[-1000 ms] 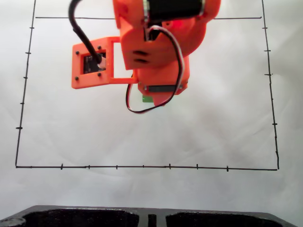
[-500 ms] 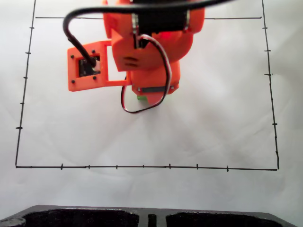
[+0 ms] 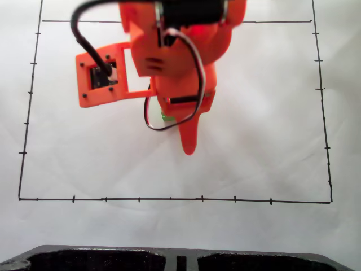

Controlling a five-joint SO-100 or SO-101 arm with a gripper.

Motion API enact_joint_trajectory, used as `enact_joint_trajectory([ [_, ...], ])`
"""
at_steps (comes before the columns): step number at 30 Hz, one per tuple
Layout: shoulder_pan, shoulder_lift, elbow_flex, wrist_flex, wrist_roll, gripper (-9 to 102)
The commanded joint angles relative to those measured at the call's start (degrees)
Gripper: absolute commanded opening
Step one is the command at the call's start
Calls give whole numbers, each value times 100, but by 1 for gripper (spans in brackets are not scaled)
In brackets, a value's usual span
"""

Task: Grasp the colored block, Place it on the black dot, and then return the arm to the default position.

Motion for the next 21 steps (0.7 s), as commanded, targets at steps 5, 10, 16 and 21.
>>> enact_joint_trajectory([
  [5, -79, 1459, 9, 765, -325, 54],
  [10, -158, 2479, 220, 1143, -729, 55],
  [16, 0, 3867, 932, 1301, -1301, 55],
  [21, 308, 4922, 1644, 1301, -1688, 51],
])
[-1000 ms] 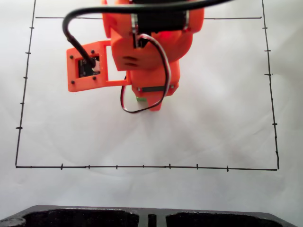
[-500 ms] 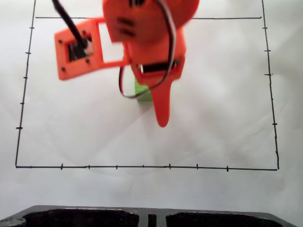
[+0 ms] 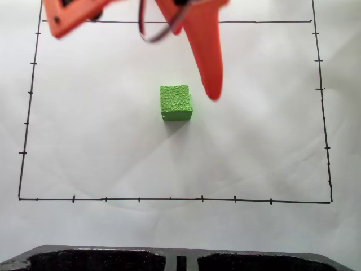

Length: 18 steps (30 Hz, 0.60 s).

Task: Grasp the colored block, Place it on the black dot, and then return the arm to the default position.

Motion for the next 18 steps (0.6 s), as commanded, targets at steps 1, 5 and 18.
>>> enact_joint_trajectory([
  [1, 193, 800, 343, 9, -176, 49],
  [5, 369, 1679, 905, 9, -352, 38],
  [18, 800, 3806, 2531, -237, -536, 7],
])
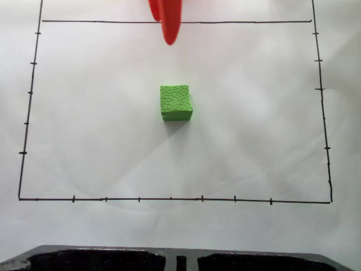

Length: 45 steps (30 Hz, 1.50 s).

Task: Grasp the colored block, Place it on the black dot, and then return the arm to the default position.

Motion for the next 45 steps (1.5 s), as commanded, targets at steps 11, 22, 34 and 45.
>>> enact_joint_trajectory([
  [11, 237, 1020, 1406, -1301, 378, 0],
  [22, 114, 1020, 1898, -2320, 492, 0],
  [34, 176, 1028, 1960, -2479, 1037, 0],
  [45, 193, 1037, 1960, -2487, 1081, 0],
])
